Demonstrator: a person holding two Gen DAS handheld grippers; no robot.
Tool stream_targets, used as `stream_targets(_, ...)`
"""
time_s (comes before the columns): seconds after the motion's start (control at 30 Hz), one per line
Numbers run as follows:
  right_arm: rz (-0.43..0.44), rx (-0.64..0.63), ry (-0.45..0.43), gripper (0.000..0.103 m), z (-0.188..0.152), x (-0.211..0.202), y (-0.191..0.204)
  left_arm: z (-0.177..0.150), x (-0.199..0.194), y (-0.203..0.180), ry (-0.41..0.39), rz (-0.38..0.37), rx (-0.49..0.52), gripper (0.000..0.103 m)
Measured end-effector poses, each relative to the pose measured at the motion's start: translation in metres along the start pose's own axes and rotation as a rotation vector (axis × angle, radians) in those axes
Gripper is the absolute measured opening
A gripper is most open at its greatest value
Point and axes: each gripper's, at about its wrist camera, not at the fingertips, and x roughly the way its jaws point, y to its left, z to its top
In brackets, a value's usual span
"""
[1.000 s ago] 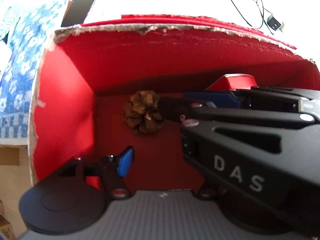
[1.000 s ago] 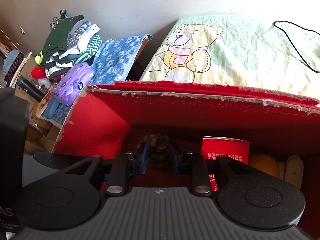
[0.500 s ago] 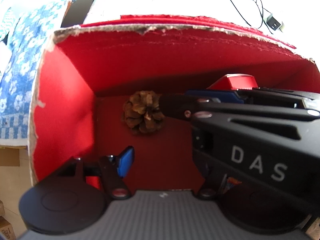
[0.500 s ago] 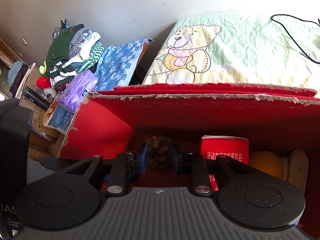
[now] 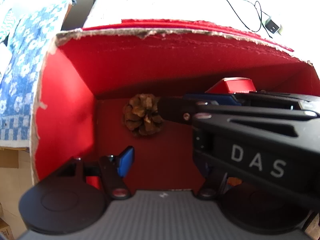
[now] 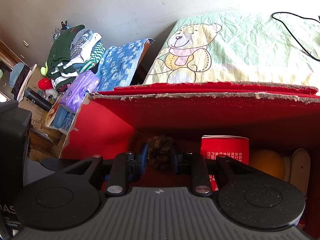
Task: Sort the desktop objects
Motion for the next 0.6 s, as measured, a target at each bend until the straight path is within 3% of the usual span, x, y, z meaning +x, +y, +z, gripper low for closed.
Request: stream_targets(0.6,-0.025,0.015,-0.004,0.016,-0.0018,-0.0014,-0.0015,-0.0016,-0.0038,-0.0032,-0.04,0.021,0.004,0.067)
